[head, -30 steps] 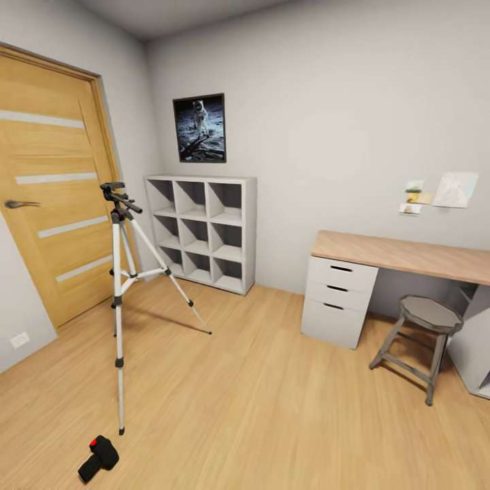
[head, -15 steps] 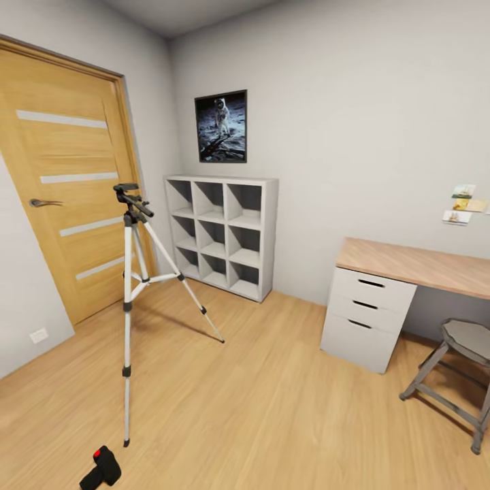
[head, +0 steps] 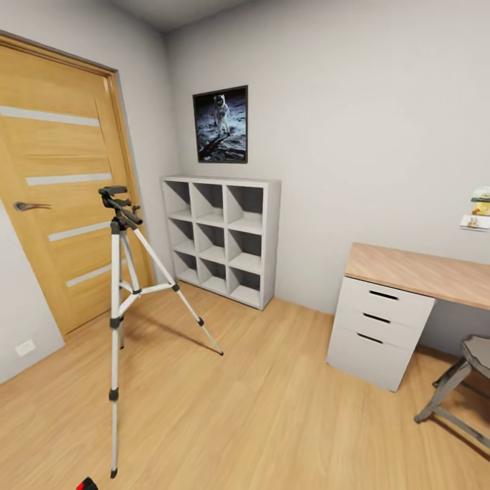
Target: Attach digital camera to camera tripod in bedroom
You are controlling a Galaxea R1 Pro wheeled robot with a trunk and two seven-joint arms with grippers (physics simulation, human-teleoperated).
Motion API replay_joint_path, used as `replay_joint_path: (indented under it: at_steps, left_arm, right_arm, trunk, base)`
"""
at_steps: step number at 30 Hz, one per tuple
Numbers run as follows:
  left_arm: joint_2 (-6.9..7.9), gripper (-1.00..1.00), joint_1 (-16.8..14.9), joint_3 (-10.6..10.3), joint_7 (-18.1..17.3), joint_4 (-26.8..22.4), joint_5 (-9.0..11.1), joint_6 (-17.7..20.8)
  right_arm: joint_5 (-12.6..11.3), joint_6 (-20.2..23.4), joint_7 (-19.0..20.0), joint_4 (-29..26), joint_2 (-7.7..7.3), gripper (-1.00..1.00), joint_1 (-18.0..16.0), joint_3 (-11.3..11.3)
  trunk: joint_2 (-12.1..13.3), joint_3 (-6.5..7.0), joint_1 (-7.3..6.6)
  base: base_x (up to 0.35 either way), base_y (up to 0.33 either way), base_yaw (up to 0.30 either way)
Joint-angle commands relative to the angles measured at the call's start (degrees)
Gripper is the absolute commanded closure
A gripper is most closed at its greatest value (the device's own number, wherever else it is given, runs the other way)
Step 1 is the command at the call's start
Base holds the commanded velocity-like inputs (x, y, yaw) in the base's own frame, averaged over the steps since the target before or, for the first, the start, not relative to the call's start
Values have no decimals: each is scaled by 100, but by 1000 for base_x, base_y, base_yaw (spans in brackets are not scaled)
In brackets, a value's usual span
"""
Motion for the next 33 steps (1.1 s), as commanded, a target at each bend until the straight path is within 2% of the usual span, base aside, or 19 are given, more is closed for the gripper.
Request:
replay_joint_path:
  at_steps: [1, 23, 33]
  left_arm:
    - [-1, -100, 2, 1, -1, -8, 30, -2]
    - [8, -100, 1, 1, 2, -8, 38, 5]
    - [8, -100, 2, 7, 2, -8, 44, -5]
  right_arm:
    - [9, -3, -4, -2, 0, -100, -1, 2]
    - [16, -32, 17, -2, 4, -100, -1, 8]
    - [18, -26, 14, -2, -7, -100, -1, 11]
  trunk:
    - [-2, -5, 3]
    - [-2, -5, 3]
    - [-2, -5, 3]
  base:
    - [321, -1, 1]
    - [322, 0, 2]
    - [253, 0, 195]
